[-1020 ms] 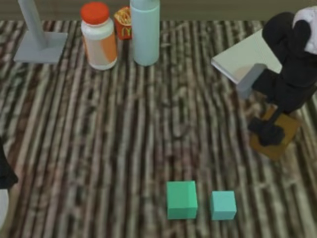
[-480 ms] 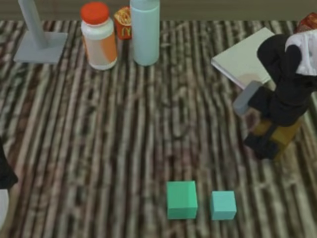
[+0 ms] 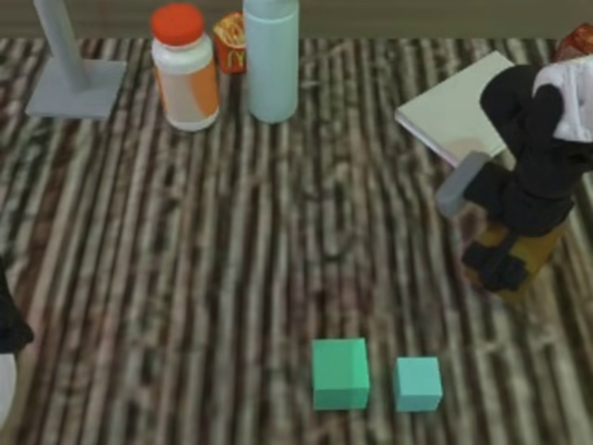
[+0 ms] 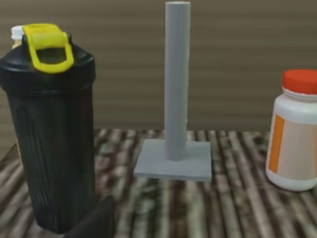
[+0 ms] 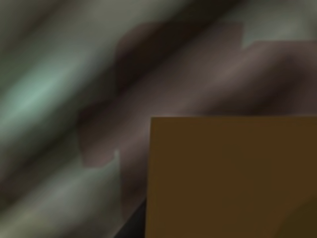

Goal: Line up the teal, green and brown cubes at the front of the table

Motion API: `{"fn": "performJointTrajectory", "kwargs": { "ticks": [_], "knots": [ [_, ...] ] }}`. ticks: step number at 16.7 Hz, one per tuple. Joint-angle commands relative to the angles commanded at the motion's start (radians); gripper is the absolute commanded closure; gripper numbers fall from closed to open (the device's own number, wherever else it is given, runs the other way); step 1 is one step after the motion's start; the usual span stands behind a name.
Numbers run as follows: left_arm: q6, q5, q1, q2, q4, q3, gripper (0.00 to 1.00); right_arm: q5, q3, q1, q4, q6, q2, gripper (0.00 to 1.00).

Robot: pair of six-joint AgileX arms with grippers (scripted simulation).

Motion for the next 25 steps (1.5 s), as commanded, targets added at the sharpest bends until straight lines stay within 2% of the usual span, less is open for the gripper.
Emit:
{"fn": "performJointTrajectory", "kwargs": {
  "ticks": [4,5,14,21,25],
  "knots": [
    [0.000,0.000,0.000,0.000,0.000,0.000,0.00,0.000,0.000,0.000,0.000,0.000,0.000,0.98],
    [0.000,0.000,0.000,0.000,0.000,0.000,0.00,0.000,0.000,0.000,0.000,0.000,0.000,1.00],
    [0.000,0.000,0.000,0.000,0.000,0.000,0.00,-0.003,0.004,-0.001,-0.010,0.003,-0.011,1.00],
    [0.000,0.000,0.000,0.000,0.000,0.000,0.00,-0.003,0.131,0.006,-0.228,0.000,-0.089,1.00],
    [0.000,0.000,0.000,0.000,0.000,0.000,0.00,-0.003,0.150,0.007,-0.253,0.001,-0.107,1.00]
  ]
}}
